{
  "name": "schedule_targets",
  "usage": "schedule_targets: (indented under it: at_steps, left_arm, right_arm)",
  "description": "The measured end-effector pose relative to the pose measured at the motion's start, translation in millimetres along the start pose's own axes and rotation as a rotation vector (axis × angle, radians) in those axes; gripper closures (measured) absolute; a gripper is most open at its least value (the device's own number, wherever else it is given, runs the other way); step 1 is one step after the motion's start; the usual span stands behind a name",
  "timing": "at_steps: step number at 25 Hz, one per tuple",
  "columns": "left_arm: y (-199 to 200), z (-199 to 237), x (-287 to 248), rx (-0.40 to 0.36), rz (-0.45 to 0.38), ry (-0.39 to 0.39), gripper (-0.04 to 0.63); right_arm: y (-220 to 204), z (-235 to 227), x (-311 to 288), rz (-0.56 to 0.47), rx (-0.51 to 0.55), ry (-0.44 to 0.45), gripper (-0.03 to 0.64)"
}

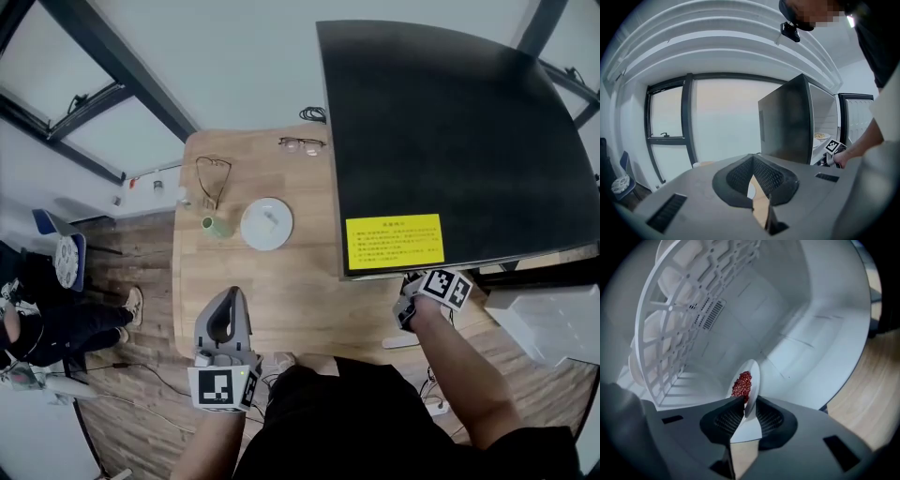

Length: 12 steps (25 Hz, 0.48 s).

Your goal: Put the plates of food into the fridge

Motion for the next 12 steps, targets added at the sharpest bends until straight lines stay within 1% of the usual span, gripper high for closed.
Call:
schedule_targets:
  at_steps: [3,6,7,9,12]
  left_arm:
    - [6,5,4,-0.014,-0.003,0.009,0.592]
    - [8,9,8,-0.023,-0.006,0.017,0.592]
    - [9,10,9,-0.025,-0.008,0.017,0.592]
    - [10,10,11,-0.027,-0.014,0.015,0.592]
    - [14,7,10,-0.030,-0.030,0.003,0.592]
  right_arm:
    - [9,0,-4,-0.012,0.160,-0.090,0.486]
    - [14,2,-6,-0.010,0.299,-0.159,0.428]
    - [15,1,-5,-0.009,0.339,-0.185,0.419]
    - [18,-2,0,-0.023,0.397,-0.233,0.394]
    - [25,-5,9,-0.070,0.443,-0.262,0.394]
Point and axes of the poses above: the fingertips, and each gripper's own axes: x backward along the fingers, z to its left, y out of its top, the point moved 2 cm from there along x, backward along the fingers, and after that the axes turned 5 degrees about y, right-handed, at the moved point
